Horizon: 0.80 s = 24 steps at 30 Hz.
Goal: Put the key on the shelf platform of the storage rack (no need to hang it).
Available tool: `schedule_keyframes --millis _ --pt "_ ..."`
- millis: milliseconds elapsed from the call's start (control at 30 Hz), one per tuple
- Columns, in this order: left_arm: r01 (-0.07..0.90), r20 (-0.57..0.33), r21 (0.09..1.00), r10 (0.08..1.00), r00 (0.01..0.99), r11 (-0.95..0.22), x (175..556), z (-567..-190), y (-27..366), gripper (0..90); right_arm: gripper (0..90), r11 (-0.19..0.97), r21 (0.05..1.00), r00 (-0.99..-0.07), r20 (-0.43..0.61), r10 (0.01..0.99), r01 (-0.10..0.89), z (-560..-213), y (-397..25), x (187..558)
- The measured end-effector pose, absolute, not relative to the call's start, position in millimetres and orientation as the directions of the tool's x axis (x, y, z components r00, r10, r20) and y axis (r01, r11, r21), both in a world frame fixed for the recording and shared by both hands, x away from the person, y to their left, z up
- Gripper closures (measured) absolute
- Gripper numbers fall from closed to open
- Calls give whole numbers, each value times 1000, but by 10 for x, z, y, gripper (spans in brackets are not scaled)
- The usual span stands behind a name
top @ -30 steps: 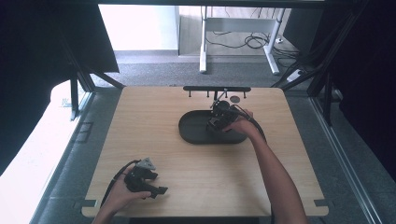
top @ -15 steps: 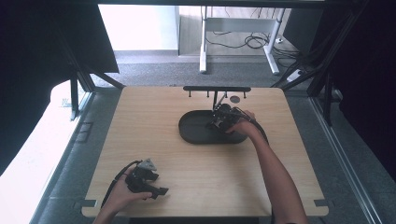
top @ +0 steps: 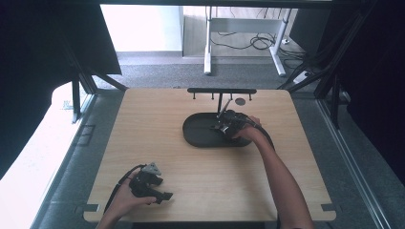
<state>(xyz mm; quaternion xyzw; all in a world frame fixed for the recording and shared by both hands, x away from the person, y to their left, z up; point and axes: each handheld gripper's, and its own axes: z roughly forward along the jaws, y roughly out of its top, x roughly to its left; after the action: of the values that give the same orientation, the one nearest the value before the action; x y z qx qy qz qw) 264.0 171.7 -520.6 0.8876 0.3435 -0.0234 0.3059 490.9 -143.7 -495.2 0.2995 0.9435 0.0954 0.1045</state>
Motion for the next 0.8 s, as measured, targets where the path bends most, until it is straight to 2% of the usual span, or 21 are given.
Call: schedule_keyframes --millis 233,467,633,800 --pt "625 -254 530 596 762 -573 2641 -5210 1720 260 475 794 248 -791 -141 596 555 -4974 -1449 4920" --pt "624 -251 529 596 762 -575 2639 -5205 1719 261 411 783 313 -784 -158 600 537 -4820 -1454 4837" --pt "622 -250 527 594 765 -579 2636 -5207 1708 260 411 788 389 -792 -200 577 477 -4622 -1471 4596" --pt "617 -247 528 590 769 -584 2631 -5207 1687 260 409 773 450 -802 -182 569 447 -4516 -1557 4318"
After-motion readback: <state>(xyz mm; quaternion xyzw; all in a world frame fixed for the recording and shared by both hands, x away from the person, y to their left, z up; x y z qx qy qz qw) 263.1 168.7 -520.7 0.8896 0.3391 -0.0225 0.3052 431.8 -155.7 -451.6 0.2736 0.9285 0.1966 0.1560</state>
